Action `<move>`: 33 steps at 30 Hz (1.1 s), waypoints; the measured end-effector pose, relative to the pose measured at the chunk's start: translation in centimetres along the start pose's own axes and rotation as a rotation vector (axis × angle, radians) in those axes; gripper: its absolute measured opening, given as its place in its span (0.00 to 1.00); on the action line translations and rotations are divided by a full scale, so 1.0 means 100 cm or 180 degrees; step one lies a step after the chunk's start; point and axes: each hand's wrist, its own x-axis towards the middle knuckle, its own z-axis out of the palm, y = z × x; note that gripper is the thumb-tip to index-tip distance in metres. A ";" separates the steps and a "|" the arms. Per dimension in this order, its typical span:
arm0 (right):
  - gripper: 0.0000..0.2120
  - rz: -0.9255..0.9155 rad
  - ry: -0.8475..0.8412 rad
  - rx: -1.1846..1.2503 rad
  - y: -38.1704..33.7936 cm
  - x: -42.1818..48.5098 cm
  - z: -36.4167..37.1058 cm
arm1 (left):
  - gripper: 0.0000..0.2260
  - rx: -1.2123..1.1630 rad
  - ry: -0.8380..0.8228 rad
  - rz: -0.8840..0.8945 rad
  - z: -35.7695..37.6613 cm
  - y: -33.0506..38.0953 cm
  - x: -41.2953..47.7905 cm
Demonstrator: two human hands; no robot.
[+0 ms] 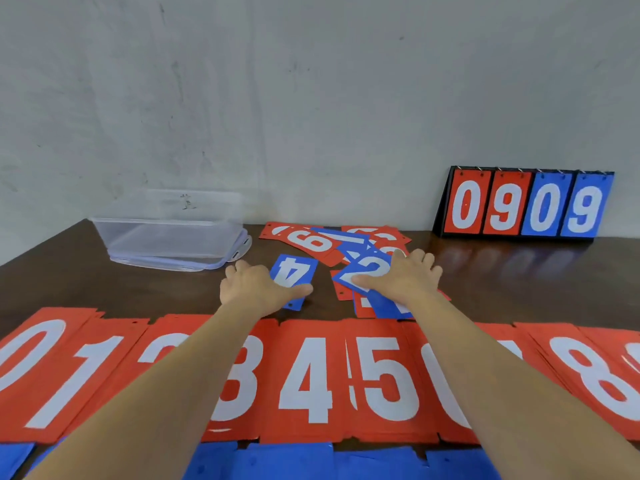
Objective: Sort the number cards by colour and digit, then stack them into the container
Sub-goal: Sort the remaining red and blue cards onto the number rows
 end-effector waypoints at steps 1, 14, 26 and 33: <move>0.54 0.0002 -0.0064 -0.0003 0.000 0.006 0.004 | 0.43 0.0132 0.0001 -0.0015 0.002 0.003 0.001; 0.45 -0.0233 -0.0036 -0.0377 -0.002 0.032 0.015 | 0.29 0.0106 0.0285 0.0006 0.008 0.002 0.008; 0.34 -0.0510 0.0110 0.1075 -0.002 0.023 0.016 | 0.32 -0.1248 0.0494 0.0265 -0.002 0.002 0.004; 0.18 -0.0069 0.0270 0.2866 0.011 0.033 0.006 | 0.30 -0.2141 0.0828 0.0089 -0.028 0.004 0.000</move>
